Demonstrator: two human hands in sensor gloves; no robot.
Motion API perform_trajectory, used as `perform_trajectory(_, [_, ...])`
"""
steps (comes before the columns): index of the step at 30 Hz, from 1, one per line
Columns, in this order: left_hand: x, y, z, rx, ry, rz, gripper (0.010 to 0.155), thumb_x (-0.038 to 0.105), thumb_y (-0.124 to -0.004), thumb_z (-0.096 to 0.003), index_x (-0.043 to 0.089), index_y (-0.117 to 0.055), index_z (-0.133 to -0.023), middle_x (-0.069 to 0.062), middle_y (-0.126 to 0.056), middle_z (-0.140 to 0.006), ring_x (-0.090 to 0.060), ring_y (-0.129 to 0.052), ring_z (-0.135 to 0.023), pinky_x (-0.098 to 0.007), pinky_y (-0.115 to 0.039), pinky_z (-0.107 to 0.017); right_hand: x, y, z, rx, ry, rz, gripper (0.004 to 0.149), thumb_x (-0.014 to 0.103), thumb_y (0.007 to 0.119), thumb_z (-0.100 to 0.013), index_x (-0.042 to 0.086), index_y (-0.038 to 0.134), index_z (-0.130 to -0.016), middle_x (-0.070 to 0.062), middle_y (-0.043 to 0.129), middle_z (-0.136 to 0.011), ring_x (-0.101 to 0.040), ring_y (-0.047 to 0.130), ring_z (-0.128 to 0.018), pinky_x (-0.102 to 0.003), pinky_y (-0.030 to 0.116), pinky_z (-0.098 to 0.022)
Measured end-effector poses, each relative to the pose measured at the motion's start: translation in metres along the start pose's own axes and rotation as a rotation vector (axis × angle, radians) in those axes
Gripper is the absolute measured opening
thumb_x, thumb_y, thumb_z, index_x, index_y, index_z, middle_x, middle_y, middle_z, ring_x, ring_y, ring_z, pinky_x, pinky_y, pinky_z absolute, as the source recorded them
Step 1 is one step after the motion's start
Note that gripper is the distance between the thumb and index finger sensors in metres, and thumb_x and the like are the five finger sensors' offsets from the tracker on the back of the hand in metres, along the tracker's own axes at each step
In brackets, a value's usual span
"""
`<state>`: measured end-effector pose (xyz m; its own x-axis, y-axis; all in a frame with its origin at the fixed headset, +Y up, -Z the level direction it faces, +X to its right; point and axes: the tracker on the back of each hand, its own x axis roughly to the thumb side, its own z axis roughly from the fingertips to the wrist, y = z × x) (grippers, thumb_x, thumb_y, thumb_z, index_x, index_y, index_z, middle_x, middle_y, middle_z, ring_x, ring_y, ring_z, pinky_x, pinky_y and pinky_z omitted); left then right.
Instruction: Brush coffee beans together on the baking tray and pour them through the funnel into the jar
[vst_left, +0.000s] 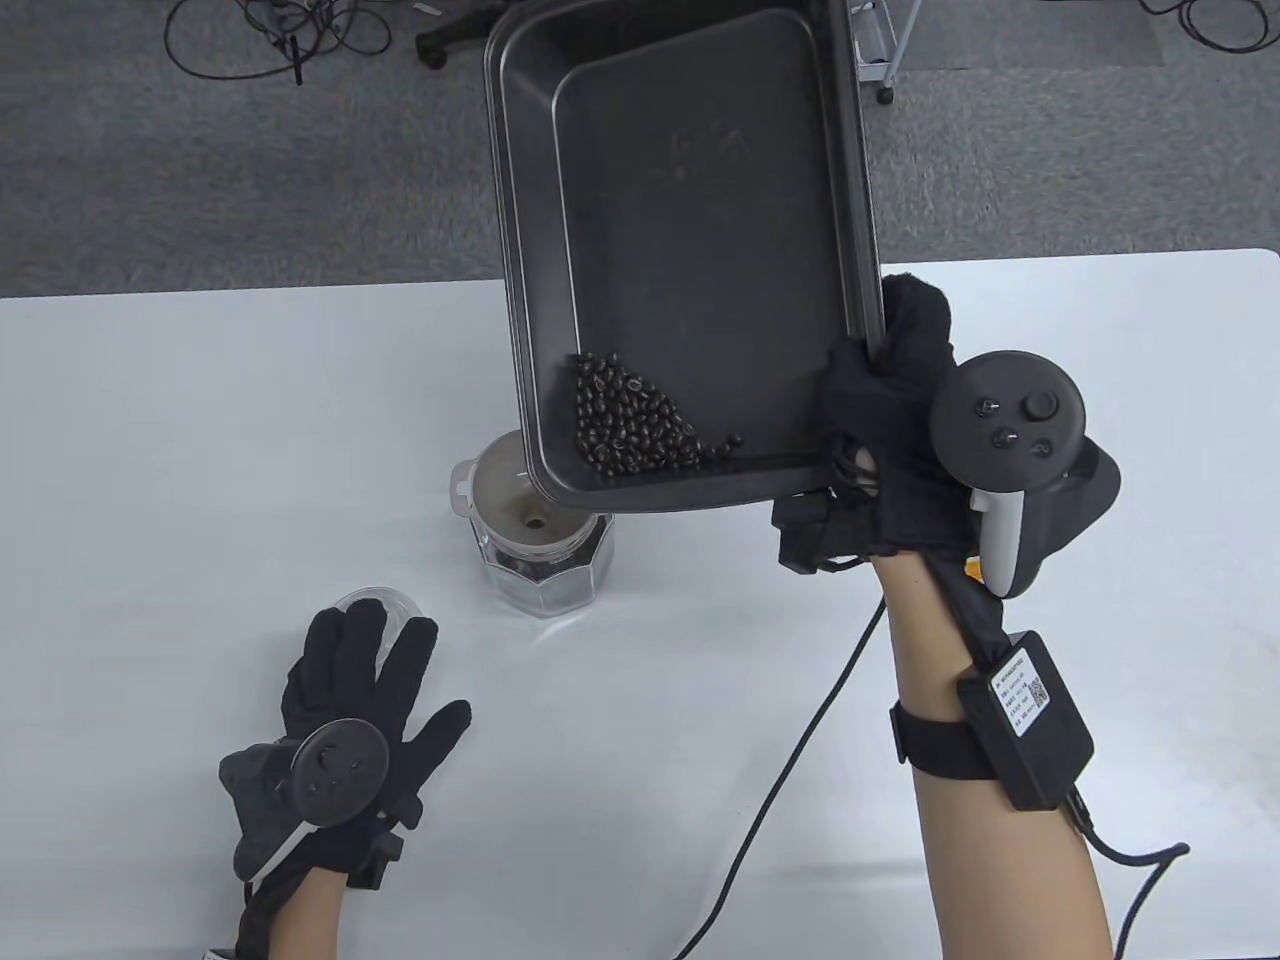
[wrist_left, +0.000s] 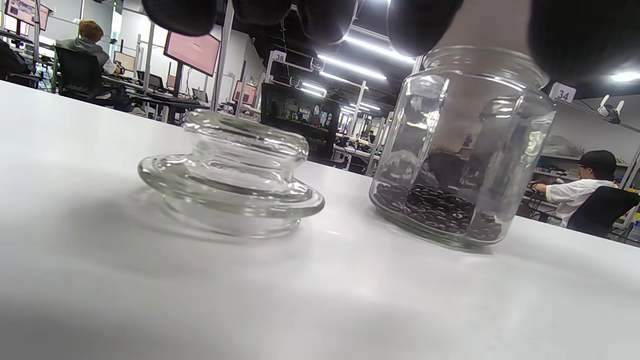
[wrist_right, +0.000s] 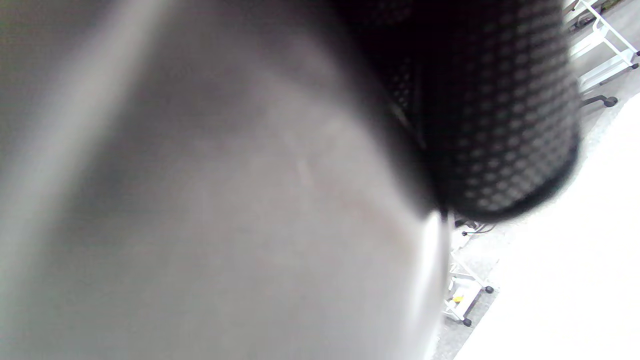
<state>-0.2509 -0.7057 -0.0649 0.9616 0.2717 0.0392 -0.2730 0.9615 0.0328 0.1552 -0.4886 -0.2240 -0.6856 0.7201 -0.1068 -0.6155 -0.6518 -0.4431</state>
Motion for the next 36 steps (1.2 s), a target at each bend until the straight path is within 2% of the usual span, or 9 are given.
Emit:
perform_trajectory(15, [0.001,0.0,-0.001,-0.004,0.005,-0.011,0.08,0.078,-0.074,-0.0422,0.047,-0.046,-0.111,-0.003,-0.038,-0.126,-0.041,-0.033,-0.116,-0.064,-0.047,-0.08,0.006,0.027,-0.003,-0.044,-0.087,0.007,0.046,0.03,0.098,-0.052,0.036,0.068,-0.086,0.012,0.096,-0.082,-0.024,0.104,-0.064,-0.032,0.102,-0.023])
perform_trajectory(16, [0.001,0.0,-0.001,-0.005,0.005,-0.011,0.08,0.078,-0.074,-0.0423,0.048,-0.046,-0.111,-0.003,-0.038,-0.126,-0.041,-0.033,-0.116,-0.064,-0.047,-0.08,0.008,0.028,-0.003,-0.051,-0.096,0.01,0.049,0.041,0.097,-0.047,0.036,0.068,-0.086,0.012,0.095,-0.082,-0.024,0.104,-0.064,-0.032,0.102,-0.024])
perform_trajectory(36, [0.002,0.0,-0.003,-0.01,-0.001,-0.013,0.08,0.078,-0.074,-0.0423,0.047,-0.047,-0.111,-0.003,-0.038,-0.126,-0.041,-0.033,-0.116,-0.064,-0.047,-0.08,0.026,0.036,0.013,-0.154,-0.239,0.064,0.049,0.042,0.096,-0.048,0.039,0.065,-0.086,0.016,0.094,-0.083,-0.016,0.103,-0.068,-0.031,0.103,-0.025])
